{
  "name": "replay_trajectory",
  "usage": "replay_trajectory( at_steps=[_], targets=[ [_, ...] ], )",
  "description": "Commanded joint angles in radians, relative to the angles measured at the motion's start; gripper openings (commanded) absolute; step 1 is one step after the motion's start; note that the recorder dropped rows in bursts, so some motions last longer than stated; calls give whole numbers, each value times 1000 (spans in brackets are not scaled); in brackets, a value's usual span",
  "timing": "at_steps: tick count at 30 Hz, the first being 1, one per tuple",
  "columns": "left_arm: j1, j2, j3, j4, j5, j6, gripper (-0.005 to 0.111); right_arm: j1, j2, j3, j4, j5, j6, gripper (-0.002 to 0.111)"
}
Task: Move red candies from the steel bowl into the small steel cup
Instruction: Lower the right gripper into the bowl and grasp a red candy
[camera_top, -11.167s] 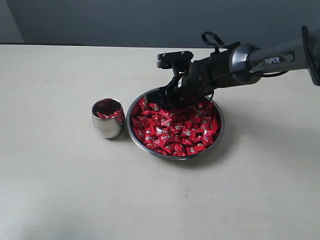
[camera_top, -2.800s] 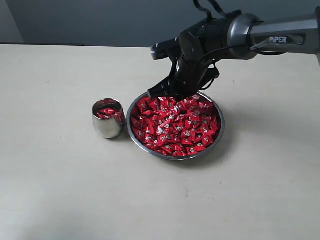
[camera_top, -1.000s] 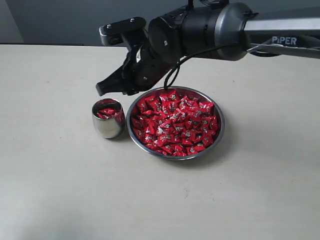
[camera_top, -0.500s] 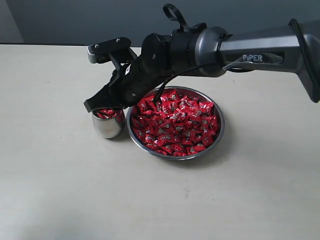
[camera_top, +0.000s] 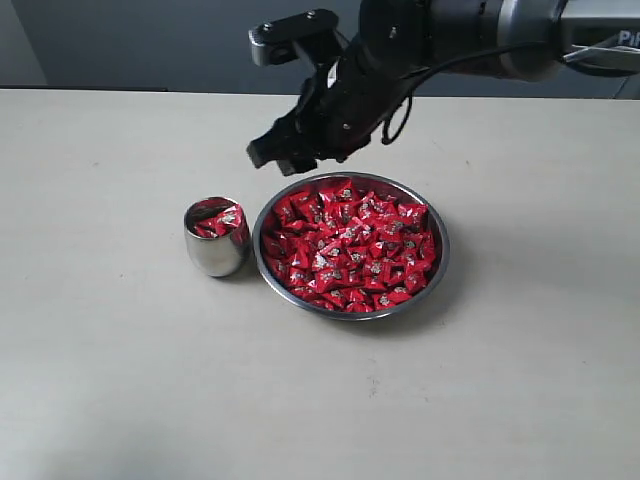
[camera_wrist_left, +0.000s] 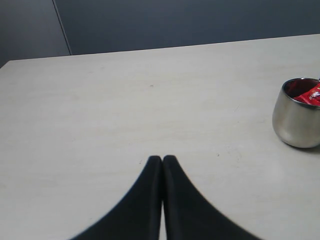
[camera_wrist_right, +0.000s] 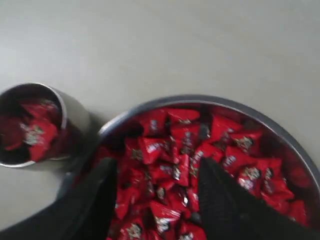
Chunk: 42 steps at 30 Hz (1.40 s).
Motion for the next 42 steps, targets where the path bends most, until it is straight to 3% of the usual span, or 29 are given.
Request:
replay_trajectory(
  at_steps=[1, 11, 22, 24, 27, 28, 42],
  targets=[
    [-8, -5, -8, 2, -5, -2, 0, -39, -3, 89, -29, -25, 24, 49],
    [-8, -5, -8, 2, -5, -2, 0, -24, -3, 219, 4, -57, -1, 49],
    [-8, -5, -8, 2, -5, -2, 0, 28, 93, 219, 51, -159, -48, 48],
    [-8, -5, -8, 2, -5, -2, 0, 32, 113, 219, 49, -168, -48, 40],
    [-8, -5, -8, 2, -5, -2, 0, 32, 119, 219, 26, -169, -44, 6],
    [-8, -5, -8, 2, -5, -2, 0, 32, 109, 219, 16, -169, -34, 0],
    [-8, -5, -8, 2, -5, -2, 0, 43, -92, 219, 13, -168, -22, 0]
  ],
)
